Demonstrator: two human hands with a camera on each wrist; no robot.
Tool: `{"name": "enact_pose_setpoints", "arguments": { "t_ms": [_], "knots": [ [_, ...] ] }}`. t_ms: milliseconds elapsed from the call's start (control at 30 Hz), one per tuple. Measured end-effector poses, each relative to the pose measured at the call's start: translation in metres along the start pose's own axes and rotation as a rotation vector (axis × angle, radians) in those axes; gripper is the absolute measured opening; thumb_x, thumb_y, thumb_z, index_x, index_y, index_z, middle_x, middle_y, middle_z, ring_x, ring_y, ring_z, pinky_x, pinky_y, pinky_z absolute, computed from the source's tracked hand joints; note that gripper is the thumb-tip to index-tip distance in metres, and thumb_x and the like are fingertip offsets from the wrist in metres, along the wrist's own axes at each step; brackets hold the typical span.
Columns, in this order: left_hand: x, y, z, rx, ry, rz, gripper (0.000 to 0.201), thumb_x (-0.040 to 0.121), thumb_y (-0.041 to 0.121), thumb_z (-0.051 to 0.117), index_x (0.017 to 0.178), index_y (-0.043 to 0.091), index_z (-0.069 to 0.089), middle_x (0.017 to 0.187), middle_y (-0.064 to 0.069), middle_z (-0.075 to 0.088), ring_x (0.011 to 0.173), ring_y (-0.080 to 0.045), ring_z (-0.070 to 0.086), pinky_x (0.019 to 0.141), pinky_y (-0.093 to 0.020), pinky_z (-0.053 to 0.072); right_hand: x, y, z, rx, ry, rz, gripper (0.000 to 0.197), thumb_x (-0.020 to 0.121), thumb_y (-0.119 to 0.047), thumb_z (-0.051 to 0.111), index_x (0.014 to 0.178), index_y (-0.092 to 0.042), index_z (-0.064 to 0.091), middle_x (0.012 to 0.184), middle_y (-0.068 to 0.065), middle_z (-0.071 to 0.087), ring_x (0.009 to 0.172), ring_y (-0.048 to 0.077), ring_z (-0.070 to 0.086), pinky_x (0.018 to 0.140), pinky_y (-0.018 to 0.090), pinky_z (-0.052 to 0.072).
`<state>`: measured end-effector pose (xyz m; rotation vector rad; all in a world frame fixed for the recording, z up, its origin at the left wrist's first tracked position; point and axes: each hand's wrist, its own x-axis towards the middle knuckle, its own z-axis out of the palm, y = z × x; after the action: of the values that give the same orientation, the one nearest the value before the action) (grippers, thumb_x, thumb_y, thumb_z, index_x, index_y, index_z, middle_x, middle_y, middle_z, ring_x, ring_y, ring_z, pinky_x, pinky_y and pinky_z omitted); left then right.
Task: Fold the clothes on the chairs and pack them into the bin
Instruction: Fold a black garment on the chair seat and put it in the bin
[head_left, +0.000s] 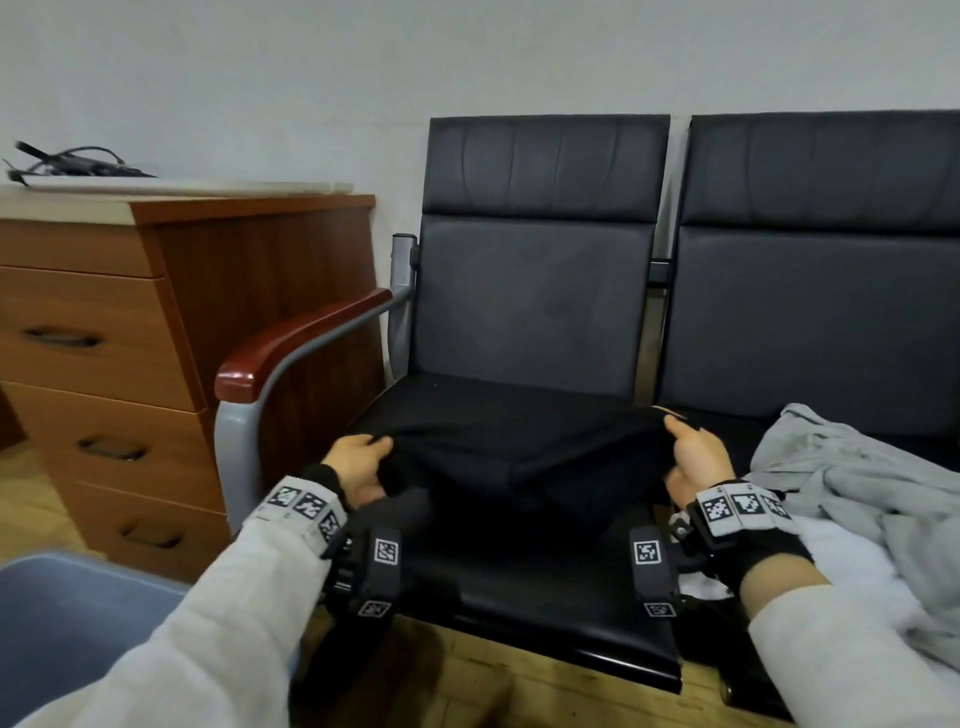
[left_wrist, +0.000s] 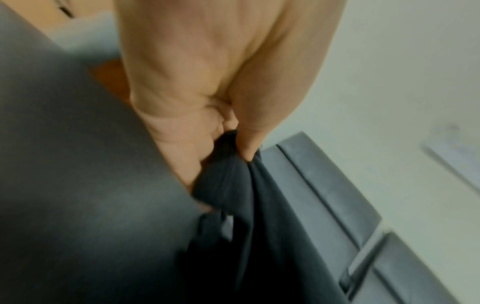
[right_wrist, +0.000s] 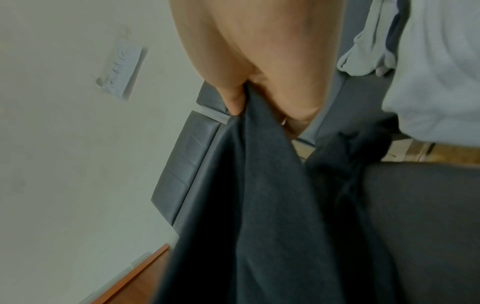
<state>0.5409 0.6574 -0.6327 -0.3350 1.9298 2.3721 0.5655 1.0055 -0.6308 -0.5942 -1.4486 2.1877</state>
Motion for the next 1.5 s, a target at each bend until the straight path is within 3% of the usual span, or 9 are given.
{"name": "enact_pose_setpoints", "arguments": {
  "t_ms": [133,267,333,500,633,800,1033,1233,1500],
  "knots": [
    [0.005,0.018,-0.038,0.023,0.181,0.041,0.028,0.099,0.023,0.047,0.072,0.016,0.047,0.066,-0.005,0.045,0.041,-0.010,0.046,0.031,-0.011,0.035,0.008,-0.006,-0.014,-0.067,0.033,-0.066,0.022,0.095,-0.010,0.052,0.112,-0.006,0.065,0.095,0.010,0.065,0.089,0.026,0.063,0.074,0.035,0.050],
    [0.018,-0.001,-0.074,0.624,0.265,0.049,0.042,0.083,0.038,0.069,0.055,0.011,0.052,0.056,-0.010,0.051,0.052,-0.024,0.049,0.060,-0.030,0.045,0.006,0.005,-0.012,-0.151,-0.017,-0.066,0.019,0.092,-0.009,0.054,0.100,-0.007,0.071,0.105,0.019,0.067,0.102,0.034,0.063,0.090,0.042,0.051],
    [0.020,-0.008,-0.082,0.539,0.224,-0.031,0.033,0.080,0.032,0.074,0.063,0.007,0.061,0.063,-0.013,0.059,0.059,-0.026,0.058,0.067,-0.035,0.052,0.007,0.009,-0.013,-0.167,-0.009,-0.069,0.023,0.091,-0.005,0.053,0.107,-0.003,0.070,0.104,0.017,0.067,0.100,0.030,0.063,0.085,0.036,0.051],
    [0.023,0.000,-0.084,0.055,0.137,-0.068,0.010,0.092,0.014,0.059,0.083,0.011,0.061,0.068,-0.005,0.059,0.049,-0.009,0.052,0.037,-0.010,0.042,0.029,0.012,-0.020,-0.142,0.109,-0.006,0.027,0.088,-0.002,0.053,0.110,-0.009,0.066,0.123,0.016,0.061,0.113,0.029,0.057,0.099,0.040,0.046],
    [0.023,0.006,-0.091,-0.050,0.135,-0.007,0.022,0.101,0.011,0.037,0.097,0.016,0.058,0.093,-0.005,0.057,0.076,-0.015,0.053,0.056,-0.022,0.047,0.024,0.006,-0.026,-0.043,-0.032,0.078,0.040,0.098,0.005,0.028,0.087,-0.016,0.060,0.103,0.016,0.058,0.089,0.025,0.056,0.073,0.033,0.047],
    [0.013,0.009,-0.086,0.077,0.044,0.010,0.025,0.098,0.014,0.038,0.097,0.015,0.063,0.100,-0.006,0.057,0.088,-0.019,0.054,0.068,-0.027,0.043,0.012,0.002,-0.022,-0.256,-0.192,0.145,0.031,0.094,0.001,0.038,0.085,-0.011,0.065,0.127,0.023,0.055,0.090,0.030,0.056,0.082,0.037,0.047],
    [-0.007,0.014,-0.083,0.733,-0.105,0.247,0.028,0.082,-0.004,0.066,0.106,0.009,0.070,0.106,-0.008,0.066,0.100,-0.021,0.061,0.089,-0.029,0.046,-0.007,-0.001,-0.040,-1.343,-0.151,-0.459,0.015,0.083,-0.016,0.069,0.094,-0.022,0.076,0.106,0.002,0.069,0.104,0.022,0.061,0.090,0.027,0.044],
    [-0.038,0.087,-0.062,1.397,0.030,0.565,0.022,0.086,0.017,0.067,0.108,0.017,0.072,0.101,-0.008,0.066,0.103,-0.023,0.061,0.087,-0.023,0.039,-0.022,-0.068,-0.032,-1.324,0.003,-0.712,0.014,0.085,-0.019,0.067,0.097,-0.019,0.075,0.103,0.013,0.065,0.099,0.034,0.061,0.086,0.036,0.048],
    [-0.105,0.235,-0.020,1.567,0.068,0.993,0.022,0.084,0.008,0.067,0.105,0.010,0.073,0.080,-0.011,0.057,0.080,-0.025,0.055,0.071,-0.023,0.030,-0.061,-0.191,-0.022,-1.200,0.149,-0.915,0.020,0.089,-0.020,0.060,0.104,-0.018,0.073,0.110,0.013,0.065,0.106,0.034,0.059,0.095,0.038,0.045]
  ]
}}
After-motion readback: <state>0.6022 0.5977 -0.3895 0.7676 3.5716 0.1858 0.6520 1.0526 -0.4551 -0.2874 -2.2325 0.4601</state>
